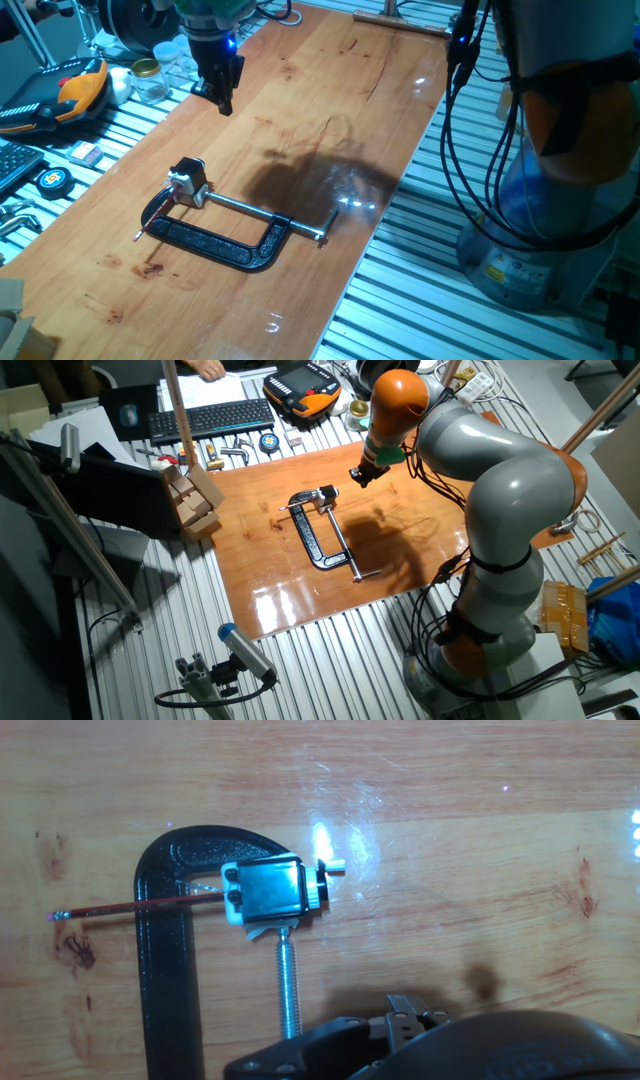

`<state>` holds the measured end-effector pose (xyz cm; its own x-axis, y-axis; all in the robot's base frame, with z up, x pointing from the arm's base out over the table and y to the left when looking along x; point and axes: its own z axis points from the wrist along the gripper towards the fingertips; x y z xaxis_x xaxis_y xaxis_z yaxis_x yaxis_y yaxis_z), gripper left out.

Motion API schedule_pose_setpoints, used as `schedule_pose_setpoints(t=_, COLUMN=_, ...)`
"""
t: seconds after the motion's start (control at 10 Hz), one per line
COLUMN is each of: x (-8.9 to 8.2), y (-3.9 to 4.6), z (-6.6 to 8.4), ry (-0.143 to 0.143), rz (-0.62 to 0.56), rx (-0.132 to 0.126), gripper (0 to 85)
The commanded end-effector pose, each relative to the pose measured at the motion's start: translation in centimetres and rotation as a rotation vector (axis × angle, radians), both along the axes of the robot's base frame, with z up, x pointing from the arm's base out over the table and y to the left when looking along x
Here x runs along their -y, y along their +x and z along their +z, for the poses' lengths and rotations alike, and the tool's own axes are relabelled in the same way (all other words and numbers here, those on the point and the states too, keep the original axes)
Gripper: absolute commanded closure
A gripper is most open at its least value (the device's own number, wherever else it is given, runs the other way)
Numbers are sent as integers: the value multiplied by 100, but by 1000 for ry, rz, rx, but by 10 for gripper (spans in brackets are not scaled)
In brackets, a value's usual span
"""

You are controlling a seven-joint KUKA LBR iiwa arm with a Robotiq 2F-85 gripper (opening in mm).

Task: Sharpen the pencil with a pencil sharpener

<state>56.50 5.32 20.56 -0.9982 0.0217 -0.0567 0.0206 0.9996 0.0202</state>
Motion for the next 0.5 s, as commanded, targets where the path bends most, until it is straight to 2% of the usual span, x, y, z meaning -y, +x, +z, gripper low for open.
schedule_pose_setpoints(t=0.0, x=8, y=3, z=1, ry=-1, rz=1, rx=-2, gripper=850)
schedule_pose_setpoints(t=0.4, x=7, y=14, z=-18, ry=13, rz=2, rx=-9, gripper=850)
